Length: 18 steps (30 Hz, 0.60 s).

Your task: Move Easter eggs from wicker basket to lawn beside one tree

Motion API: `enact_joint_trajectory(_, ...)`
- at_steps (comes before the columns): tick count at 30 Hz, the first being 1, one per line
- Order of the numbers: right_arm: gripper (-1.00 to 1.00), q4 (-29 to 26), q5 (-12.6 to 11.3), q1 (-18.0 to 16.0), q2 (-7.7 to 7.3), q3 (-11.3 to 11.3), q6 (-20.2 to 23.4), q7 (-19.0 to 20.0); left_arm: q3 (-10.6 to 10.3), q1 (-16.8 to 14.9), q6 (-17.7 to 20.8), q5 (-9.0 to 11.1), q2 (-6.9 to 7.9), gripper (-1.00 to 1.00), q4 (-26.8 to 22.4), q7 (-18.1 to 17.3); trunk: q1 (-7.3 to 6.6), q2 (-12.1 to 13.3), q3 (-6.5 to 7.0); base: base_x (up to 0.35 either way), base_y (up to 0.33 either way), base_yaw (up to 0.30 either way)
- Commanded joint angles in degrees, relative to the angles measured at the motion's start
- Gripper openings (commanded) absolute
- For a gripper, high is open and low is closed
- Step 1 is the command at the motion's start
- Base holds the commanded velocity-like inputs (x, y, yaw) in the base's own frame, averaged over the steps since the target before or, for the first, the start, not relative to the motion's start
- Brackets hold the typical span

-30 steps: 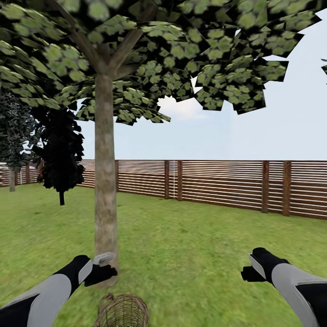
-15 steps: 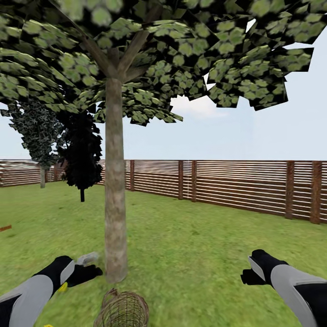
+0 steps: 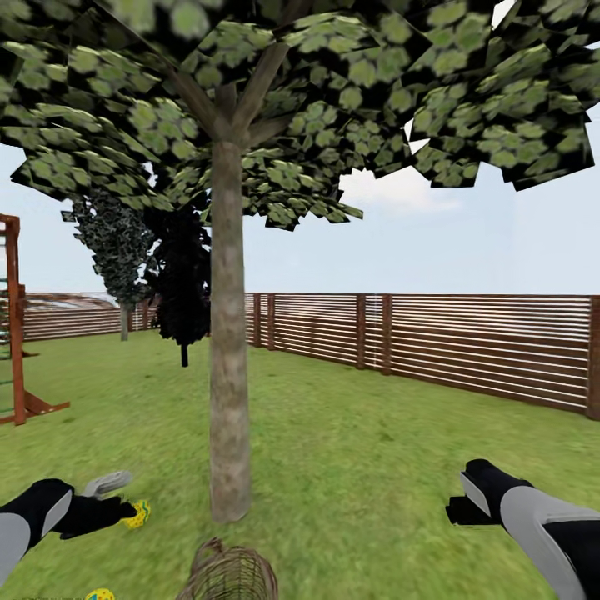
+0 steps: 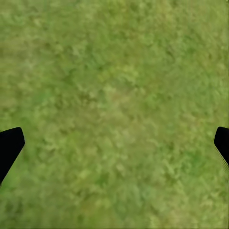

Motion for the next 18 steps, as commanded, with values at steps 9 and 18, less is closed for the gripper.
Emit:
enact_joint_trajectory(9,1.0,-0.04,-0.2,0.0,-0.06,0.35,0.28,-0.03,0.74,-0.01,0.14,-1.03,-0.54,1.0,1.06,-0.32,0.04,-0.01,-0.01,0.11,-0.153,0.126)
enact_joint_trajectory(18,1.0,0.56,-0.2,0.0,0.18,0.37,0.3,-0.03,0.77,-0.01,0.31,-1.09,-2.11,1.0,1.16,-0.19,0.04,-0.01,-0.01,-0.265,-0.176,0.002)
